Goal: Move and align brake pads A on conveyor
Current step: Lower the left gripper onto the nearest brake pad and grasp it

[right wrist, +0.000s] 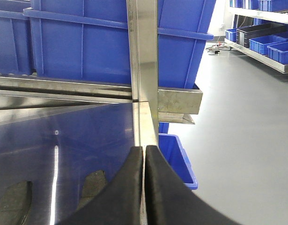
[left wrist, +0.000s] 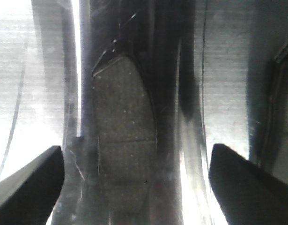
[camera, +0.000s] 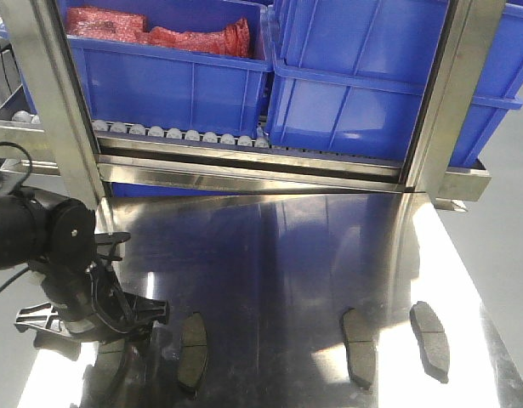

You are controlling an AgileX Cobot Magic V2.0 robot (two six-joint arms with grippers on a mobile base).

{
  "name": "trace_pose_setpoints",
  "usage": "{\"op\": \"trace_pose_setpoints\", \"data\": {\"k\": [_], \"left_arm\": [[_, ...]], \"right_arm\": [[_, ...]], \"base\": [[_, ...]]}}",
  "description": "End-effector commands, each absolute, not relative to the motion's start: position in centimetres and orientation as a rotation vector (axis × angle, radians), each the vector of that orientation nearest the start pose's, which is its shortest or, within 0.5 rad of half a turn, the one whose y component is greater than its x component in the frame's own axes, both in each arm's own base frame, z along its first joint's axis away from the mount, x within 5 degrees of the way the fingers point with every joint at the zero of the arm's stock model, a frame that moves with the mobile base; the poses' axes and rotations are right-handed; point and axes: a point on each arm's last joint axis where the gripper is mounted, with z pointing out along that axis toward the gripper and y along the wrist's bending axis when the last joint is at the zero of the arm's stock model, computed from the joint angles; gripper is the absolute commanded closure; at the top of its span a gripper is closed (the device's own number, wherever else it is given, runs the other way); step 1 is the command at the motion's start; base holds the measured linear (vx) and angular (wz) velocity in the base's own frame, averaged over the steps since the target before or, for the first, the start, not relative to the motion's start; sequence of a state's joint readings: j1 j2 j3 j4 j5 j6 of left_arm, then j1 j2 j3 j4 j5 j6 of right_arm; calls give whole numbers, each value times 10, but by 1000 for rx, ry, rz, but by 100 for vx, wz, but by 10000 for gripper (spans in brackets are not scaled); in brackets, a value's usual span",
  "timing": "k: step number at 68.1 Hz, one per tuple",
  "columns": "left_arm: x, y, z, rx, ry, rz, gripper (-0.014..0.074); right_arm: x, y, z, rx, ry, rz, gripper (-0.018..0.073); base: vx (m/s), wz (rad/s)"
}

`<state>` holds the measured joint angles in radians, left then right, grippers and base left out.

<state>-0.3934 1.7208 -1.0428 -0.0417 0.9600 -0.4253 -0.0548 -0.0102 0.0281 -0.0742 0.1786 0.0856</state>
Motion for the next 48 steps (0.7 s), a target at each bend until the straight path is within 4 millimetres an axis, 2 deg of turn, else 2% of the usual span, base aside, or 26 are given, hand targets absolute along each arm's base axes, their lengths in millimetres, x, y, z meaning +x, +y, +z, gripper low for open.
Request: {"op": "trace_pose_setpoints", "data": {"k": [1,33,41,48], "left_arm": [[283,-123,195,-104,3082,-106,9],[286,-124,191,-106,3073,-115,23],[286,-124,191,-107,3071,-116,106],[286,-124,191,-107,3069,-117,257]], "right_arm": [[56,-4,191,55,1604,-50,571],[56,-4,191,55,1604,-50,571],[56,-4,191,55,1604,-50,571],[56,-4,191,55,1604,-50,571]], "base": [[0,0],[0,0],[0,0],[0,0]]}}
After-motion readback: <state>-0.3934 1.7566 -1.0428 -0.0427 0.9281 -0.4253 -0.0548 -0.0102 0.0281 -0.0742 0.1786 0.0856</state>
